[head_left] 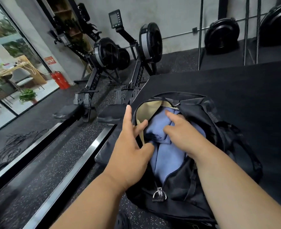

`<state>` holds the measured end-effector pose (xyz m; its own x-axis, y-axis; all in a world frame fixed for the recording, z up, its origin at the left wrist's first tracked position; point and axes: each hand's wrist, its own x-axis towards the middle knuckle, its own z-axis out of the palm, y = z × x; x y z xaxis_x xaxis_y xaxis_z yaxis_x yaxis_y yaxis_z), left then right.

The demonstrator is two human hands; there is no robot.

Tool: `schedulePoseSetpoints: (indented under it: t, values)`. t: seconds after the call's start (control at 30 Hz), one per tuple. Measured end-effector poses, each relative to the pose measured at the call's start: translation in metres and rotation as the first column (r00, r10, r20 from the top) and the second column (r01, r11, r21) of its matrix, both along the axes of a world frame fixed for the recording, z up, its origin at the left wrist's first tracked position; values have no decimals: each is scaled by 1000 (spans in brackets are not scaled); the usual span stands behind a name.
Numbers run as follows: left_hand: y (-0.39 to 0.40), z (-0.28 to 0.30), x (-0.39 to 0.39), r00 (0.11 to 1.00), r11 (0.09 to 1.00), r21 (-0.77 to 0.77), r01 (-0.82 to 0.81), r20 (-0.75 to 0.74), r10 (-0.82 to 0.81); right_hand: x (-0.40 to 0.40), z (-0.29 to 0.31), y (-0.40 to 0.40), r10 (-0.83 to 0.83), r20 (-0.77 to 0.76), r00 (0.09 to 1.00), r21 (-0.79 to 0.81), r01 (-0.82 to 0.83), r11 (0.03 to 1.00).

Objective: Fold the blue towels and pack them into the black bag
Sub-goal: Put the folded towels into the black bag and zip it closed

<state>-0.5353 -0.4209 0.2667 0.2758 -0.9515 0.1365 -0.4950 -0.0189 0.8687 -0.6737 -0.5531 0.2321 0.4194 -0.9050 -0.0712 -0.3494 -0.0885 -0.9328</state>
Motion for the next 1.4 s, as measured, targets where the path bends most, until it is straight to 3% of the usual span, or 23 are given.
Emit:
schedulePoseSetpoints:
  t: [0.17,0.27,0.43,0.63,0.93,1.27,1.4]
  values:
    - [-2,-4,4,999,1000,3,-22,36,21,3,-3,-4,68,43,997,-12,-67,998]
    - [-1,-4,5,999,1000,10,-4,47,3,5,-12,-5,129,-69,989,-49,-133,990]
    - [5,-2,0,1000,1000,-13,15,-4,-15,10,-18,-8,-13,-153,988,-195,-18,981]
    - [12,4,-1,999,1000,15,5,46,-6,11,-19,-2,-58,-363,930,-277,-48,960]
    - [34,22,-28,987,999,10,-32,159,30,-29,17,30,-43,-88,995,-161,28,987]
    - [54,24,-83,990,998,7,65,123,-66,-109,42,79,-35,21,999,-234,39,971]
    - [54,20,-104,990,994,7,107,90,-107,-149,41,85,-202,89,975,-255,218,942]
